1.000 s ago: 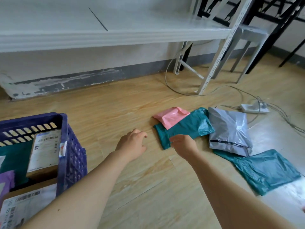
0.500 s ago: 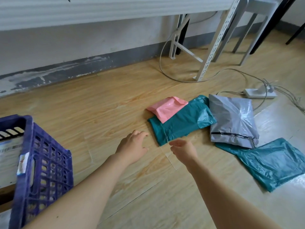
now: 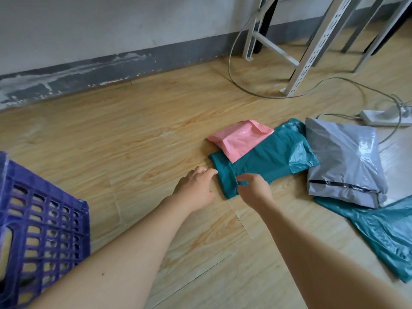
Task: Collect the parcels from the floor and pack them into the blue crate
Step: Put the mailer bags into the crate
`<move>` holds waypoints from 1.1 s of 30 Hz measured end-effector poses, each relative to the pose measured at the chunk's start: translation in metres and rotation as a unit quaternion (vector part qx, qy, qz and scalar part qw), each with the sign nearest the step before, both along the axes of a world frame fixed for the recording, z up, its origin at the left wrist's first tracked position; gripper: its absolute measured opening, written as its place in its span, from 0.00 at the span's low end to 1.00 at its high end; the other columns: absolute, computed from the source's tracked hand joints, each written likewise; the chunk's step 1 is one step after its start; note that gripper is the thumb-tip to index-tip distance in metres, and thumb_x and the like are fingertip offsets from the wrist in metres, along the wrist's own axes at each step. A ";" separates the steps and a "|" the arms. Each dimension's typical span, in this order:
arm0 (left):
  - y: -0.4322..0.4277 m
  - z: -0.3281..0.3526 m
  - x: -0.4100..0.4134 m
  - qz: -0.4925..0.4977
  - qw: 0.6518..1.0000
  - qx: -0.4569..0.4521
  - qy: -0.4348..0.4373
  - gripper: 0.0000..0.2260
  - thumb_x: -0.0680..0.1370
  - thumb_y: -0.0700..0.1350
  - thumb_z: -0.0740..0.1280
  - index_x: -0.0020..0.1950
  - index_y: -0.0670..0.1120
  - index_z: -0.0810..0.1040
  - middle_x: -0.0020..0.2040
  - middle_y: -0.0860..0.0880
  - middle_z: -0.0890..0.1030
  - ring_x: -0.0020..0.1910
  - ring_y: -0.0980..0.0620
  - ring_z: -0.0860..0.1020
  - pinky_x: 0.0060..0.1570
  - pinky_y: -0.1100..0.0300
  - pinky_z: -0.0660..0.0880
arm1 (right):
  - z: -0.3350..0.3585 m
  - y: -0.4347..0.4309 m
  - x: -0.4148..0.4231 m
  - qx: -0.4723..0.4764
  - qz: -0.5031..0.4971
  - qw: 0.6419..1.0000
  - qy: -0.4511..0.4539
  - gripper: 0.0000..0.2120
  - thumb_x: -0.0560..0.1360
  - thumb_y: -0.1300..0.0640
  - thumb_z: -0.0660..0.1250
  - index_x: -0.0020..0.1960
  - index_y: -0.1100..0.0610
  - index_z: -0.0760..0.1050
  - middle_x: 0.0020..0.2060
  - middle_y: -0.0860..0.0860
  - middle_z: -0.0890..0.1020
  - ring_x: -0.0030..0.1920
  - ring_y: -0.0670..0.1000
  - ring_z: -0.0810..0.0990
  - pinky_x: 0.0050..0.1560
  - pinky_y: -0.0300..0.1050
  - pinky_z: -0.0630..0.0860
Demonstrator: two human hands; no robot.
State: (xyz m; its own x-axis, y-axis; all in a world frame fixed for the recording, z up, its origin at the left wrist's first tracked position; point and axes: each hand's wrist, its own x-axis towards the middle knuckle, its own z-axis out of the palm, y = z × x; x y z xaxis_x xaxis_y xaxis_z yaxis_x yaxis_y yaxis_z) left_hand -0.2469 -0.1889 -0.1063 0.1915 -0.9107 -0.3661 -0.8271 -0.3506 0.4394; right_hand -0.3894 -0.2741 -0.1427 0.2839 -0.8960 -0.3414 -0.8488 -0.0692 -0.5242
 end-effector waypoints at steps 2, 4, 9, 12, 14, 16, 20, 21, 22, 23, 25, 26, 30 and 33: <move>-0.007 -0.008 0.004 0.006 1.000 -0.001 0.009 0.26 0.77 0.48 0.64 0.74 0.53 0.60 0.72 0.50 0.61 0.70 0.48 0.63 0.63 0.53 0.68 | -0.002 -0.013 0.014 0.003 0.026 1.000 0.008 0.20 0.74 0.63 0.61 0.64 0.52 0.75 0.60 0.53 0.77 0.52 0.53 0.78 0.51 0.41 0.72; -0.014 -0.015 0.008 0.009 1.000 -0.002 0.018 0.26 0.77 0.49 0.64 0.73 0.53 0.61 0.72 0.50 0.61 0.70 0.49 0.63 0.64 0.53 0.67 | -0.005 -0.027 0.028 0.090 -0.040 0.993 -0.066 0.19 0.74 0.63 0.62 0.64 0.52 0.75 0.46 0.52 0.79 0.38 0.50 0.76 0.44 0.42 0.76; -0.034 -0.028 0.024 0.019 0.999 0.000 0.035 0.26 0.76 0.47 0.64 0.73 0.53 0.62 0.71 0.50 0.63 0.69 0.49 0.65 0.65 0.52 0.68 | -0.019 -0.056 0.053 0.290 -0.299 0.850 -0.323 0.16 0.76 0.62 0.65 0.63 0.56 0.74 0.52 0.52 0.74 0.44 0.52 0.76 0.50 0.46 0.78; -0.045 -0.035 0.040 0.039 0.998 -0.007 0.047 0.24 0.77 0.46 0.64 0.72 0.53 0.63 0.71 0.51 0.63 0.69 0.49 0.65 0.65 0.52 0.68 | -0.028 -0.071 0.061 0.323 -0.396 0.760 -0.402 0.21 0.75 0.61 0.66 0.67 0.59 0.67 0.60 0.55 0.70 0.45 0.56 0.80 0.55 0.47 0.78; -0.048 -0.039 0.049 0.056 0.997 -0.003 0.054 0.24 0.77 0.47 0.64 0.72 0.54 0.63 0.71 0.51 0.63 0.69 0.50 0.65 0.64 0.53 0.68 | -0.034 -0.079 0.066 0.326 -0.426 0.733 -0.418 0.23 0.75 0.61 0.66 0.68 0.58 0.65 0.64 0.56 0.70 0.50 0.57 0.81 0.54 0.46 0.79; -0.050 -0.043 0.055 0.064 0.997 0.002 0.053 0.23 0.78 0.48 0.64 0.72 0.54 0.64 0.71 0.52 0.63 0.69 0.50 0.66 0.63 0.54 0.69 | -0.038 -0.084 0.071 0.320 -0.453 0.709 -0.435 0.23 0.74 0.61 0.65 0.68 0.58 0.65 0.66 0.57 0.69 0.45 0.56 0.82 0.51 0.45 0.80; -0.051 -0.050 0.065 0.071 0.996 -0.004 0.049 0.22 0.78 0.47 0.63 0.72 0.54 0.64 0.72 0.52 0.61 0.69 0.52 0.64 0.61 0.57 0.67 | -0.039 -0.091 0.079 0.315 -0.486 0.640 -0.504 0.20 0.74 0.64 0.65 0.65 0.61 0.68 0.63 0.60 0.70 0.41 0.55 0.82 0.42 0.43 0.82; -0.051 -0.051 0.067 0.074 0.996 -0.009 0.048 0.22 0.78 0.47 0.63 0.71 0.54 0.64 0.72 0.53 0.61 0.70 0.52 0.64 0.61 0.57 0.67 | -0.039 -0.092 0.079 0.313 -0.486 0.636 -0.511 0.19 0.75 0.63 0.65 0.65 0.63 0.69 0.61 0.60 0.72 0.42 0.55 0.82 0.43 0.42 0.82; -0.052 -0.052 0.068 0.077 0.996 -0.014 0.047 0.21 0.78 0.47 0.63 0.71 0.54 0.65 0.72 0.53 0.60 0.70 0.52 0.63 0.61 0.57 0.67 | -0.040 -0.092 0.079 0.308 -0.484 0.642 -0.509 0.18 0.75 0.63 0.64 0.64 0.64 0.71 0.57 0.59 0.74 0.41 0.54 0.81 0.46 0.42 0.82; -0.053 -0.052 0.069 0.080 0.995 -0.017 0.049 0.21 0.78 0.47 0.63 0.71 0.54 0.65 0.72 0.53 0.60 0.70 0.52 0.62 0.61 0.57 0.67 | -0.041 -0.093 0.078 0.303 -0.484 0.652 -0.499 0.16 0.75 0.62 0.64 0.61 0.65 0.72 0.53 0.58 0.76 0.41 0.53 0.81 0.49 0.42 0.81; -0.054 -0.052 0.069 0.082 0.995 -0.019 0.055 0.21 0.78 0.47 0.63 0.71 0.54 0.65 0.72 0.53 0.59 0.70 0.52 0.62 0.59 0.58 0.67 | -0.042 -0.092 0.076 0.297 -0.479 0.673 -0.479 0.09 0.75 0.63 0.64 0.53 0.66 0.74 0.45 0.57 0.78 0.39 0.51 0.81 0.50 0.41 0.80; -0.054 -0.052 0.069 0.082 0.995 -0.020 0.056 0.21 0.78 0.47 0.63 0.71 0.53 0.64 0.72 0.53 0.59 0.70 0.53 0.62 0.57 0.60 0.67 | -0.042 -0.091 0.075 0.294 -0.477 0.680 -0.473 0.07 0.74 0.63 0.65 0.51 0.65 0.73 0.43 0.57 0.79 0.39 0.51 0.81 0.49 0.41 0.80; -0.051 -0.050 0.069 0.083 0.995 -0.032 0.052 0.25 0.78 0.46 0.64 0.73 0.53 0.61 0.72 0.53 0.59 0.70 0.52 0.62 0.56 0.60 0.67 | -0.032 -0.084 0.073 0.292 -0.476 0.696 -0.453 0.09 0.72 0.63 0.69 0.51 0.62 0.73 0.37 0.55 0.79 0.32 0.47 0.79 0.33 0.36 0.77; -0.047 -0.044 0.065 0.092 0.994 -0.041 0.043 0.30 0.76 0.45 0.66 0.75 0.53 0.57 0.73 0.51 0.57 0.71 0.51 0.62 0.61 0.57 0.67 | -0.013 -0.076 0.072 0.305 -0.463 0.702 -0.447 0.06 0.71 0.62 0.71 0.45 0.60 0.74 0.33 0.52 0.77 0.18 0.43 0.71 0.18 0.32 0.67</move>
